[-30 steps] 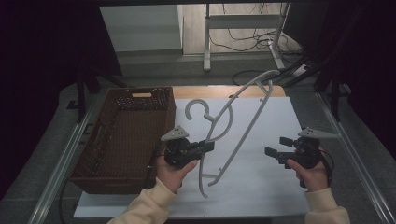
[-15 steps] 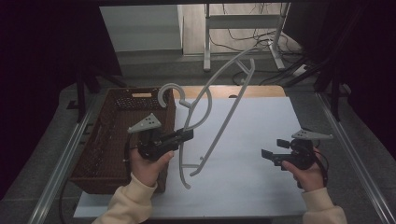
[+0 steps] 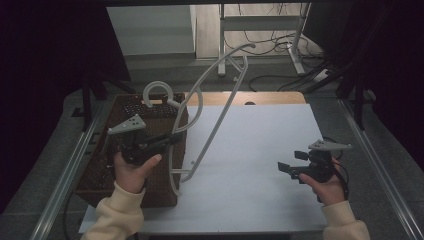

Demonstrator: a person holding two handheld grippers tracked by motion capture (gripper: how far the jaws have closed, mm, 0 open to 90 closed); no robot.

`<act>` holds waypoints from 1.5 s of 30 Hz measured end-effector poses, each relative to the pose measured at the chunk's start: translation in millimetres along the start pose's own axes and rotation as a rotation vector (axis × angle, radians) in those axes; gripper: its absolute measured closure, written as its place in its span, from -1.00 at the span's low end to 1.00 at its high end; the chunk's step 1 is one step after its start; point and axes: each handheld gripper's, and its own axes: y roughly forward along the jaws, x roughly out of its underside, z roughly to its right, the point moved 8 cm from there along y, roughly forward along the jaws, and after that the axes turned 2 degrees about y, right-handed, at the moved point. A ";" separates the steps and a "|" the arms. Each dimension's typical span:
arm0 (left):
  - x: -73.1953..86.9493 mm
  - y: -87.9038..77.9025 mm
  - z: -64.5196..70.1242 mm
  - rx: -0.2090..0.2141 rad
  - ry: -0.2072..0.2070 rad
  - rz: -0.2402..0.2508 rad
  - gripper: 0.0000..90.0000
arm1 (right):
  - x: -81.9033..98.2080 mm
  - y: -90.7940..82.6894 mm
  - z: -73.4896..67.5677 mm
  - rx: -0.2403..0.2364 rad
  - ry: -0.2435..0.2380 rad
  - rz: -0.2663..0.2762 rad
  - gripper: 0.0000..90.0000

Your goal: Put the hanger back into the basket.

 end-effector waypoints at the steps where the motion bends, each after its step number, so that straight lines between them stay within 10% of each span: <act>1: 0.0 0.0 0.0 0.000 0.000 0.000 0.77 | 0.4 0.4 0.3 0.002 -0.001 -0.003 -0.74; 26: -2.7 -73.9 -92.0 -0.177 0.005 -0.018 0.77 | -0.5 -2.8 1.5 0.024 -0.007 -0.006 -0.74; 45: 9.5 -88.3 -137.9 -0.265 0.068 -0.126 0.77 | 1.0 -2.6 4.5 0.037 -0.004 -0.009 -0.74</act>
